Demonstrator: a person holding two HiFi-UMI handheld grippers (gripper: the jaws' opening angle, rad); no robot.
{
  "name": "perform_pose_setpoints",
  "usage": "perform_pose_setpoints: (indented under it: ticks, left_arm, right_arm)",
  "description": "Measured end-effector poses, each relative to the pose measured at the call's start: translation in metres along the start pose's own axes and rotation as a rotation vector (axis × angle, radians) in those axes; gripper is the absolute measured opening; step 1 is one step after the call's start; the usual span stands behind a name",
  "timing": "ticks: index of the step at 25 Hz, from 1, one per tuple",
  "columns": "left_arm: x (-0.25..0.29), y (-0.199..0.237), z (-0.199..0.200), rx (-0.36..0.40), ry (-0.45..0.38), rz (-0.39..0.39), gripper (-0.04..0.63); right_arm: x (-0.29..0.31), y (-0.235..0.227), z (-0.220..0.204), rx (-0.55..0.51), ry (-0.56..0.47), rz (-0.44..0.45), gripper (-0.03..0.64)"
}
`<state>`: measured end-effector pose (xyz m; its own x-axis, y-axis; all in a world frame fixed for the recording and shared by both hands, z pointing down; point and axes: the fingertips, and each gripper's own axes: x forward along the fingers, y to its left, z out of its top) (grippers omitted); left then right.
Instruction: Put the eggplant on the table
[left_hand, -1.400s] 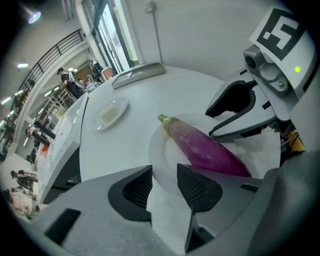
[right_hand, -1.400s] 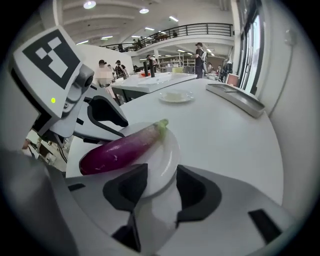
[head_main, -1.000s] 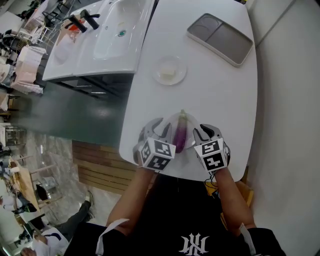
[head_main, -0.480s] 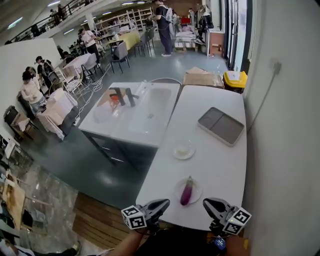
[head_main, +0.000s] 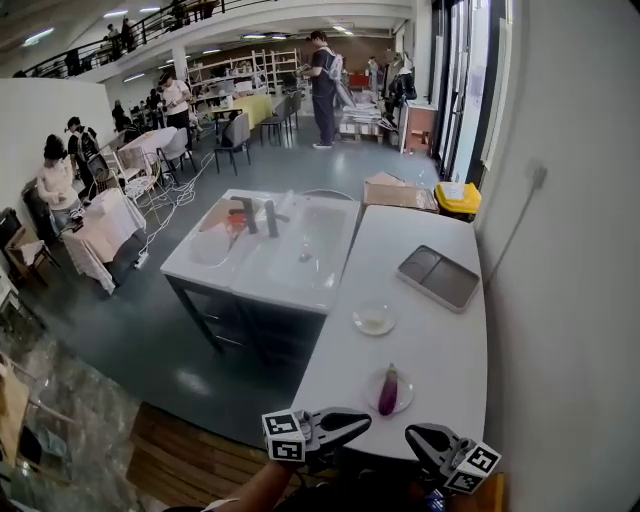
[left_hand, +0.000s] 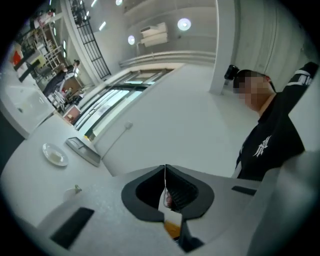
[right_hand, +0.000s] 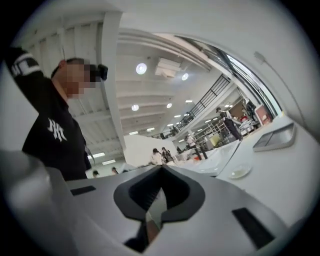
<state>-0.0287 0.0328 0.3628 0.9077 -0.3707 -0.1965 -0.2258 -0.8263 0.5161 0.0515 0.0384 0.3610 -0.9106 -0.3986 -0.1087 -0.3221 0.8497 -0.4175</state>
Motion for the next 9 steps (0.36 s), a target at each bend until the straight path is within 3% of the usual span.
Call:
perform_pose_setpoints:
  ticks: [3, 9]
  left_arm:
    - [-0.026, -0.020, -0.006, -0.039, 0.007, -0.066, 0.006]
    - [-0.064, -0.009, -0.007, -0.002, 0.013, -0.090, 0.006]
  right_arm:
    - [0.012, 0.011, -0.015, -0.123, 0.051, -0.109, 0.003]
    - [0.042, 0.021, -0.003, -0.115, -0.055, -0.097, 0.003]
